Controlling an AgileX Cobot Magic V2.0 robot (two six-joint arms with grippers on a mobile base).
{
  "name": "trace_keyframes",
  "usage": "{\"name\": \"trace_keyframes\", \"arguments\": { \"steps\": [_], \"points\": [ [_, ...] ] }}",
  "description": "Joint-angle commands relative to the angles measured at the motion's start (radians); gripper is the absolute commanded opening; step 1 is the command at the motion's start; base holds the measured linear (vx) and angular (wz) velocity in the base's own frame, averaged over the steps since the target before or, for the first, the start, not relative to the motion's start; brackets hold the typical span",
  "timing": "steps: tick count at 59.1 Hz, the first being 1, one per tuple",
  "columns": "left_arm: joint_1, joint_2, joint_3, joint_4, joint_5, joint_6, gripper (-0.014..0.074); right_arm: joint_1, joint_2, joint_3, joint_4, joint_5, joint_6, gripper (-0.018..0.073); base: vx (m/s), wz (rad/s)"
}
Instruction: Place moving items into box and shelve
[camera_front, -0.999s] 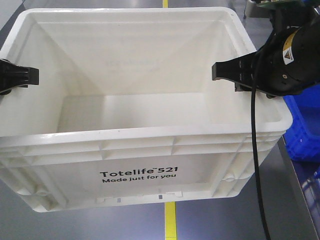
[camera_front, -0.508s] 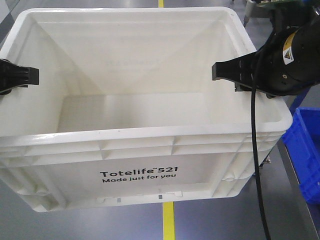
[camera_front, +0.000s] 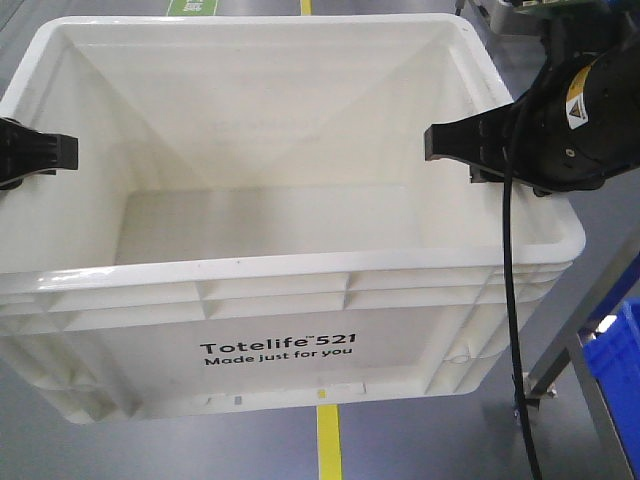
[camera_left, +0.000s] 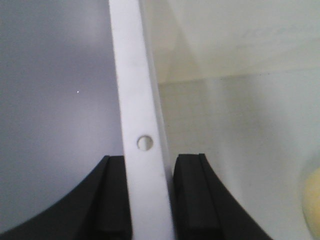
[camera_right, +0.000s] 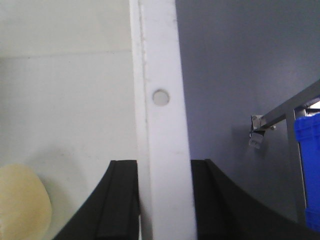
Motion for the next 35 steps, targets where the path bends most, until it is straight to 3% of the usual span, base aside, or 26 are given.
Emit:
{"name": "trace_keyframes", "arguments": {
  "steps": [1, 35],
  "points": [
    [-0.004, -0.035, -0.043, 0.068, -0.126, 0.016, 0.0169, -0.007, -0.035, -0.04, -0.123, -0.04, -0.004, 0.011, 0.42, -0.03],
    [-0.004, -0.035, -0.043, 0.068, -0.126, 0.016, 0.0169, -0.007, -0.035, -0.04, -0.123, -0.041, -0.004, 0.011, 0.42, -0.01]
  ]
}}
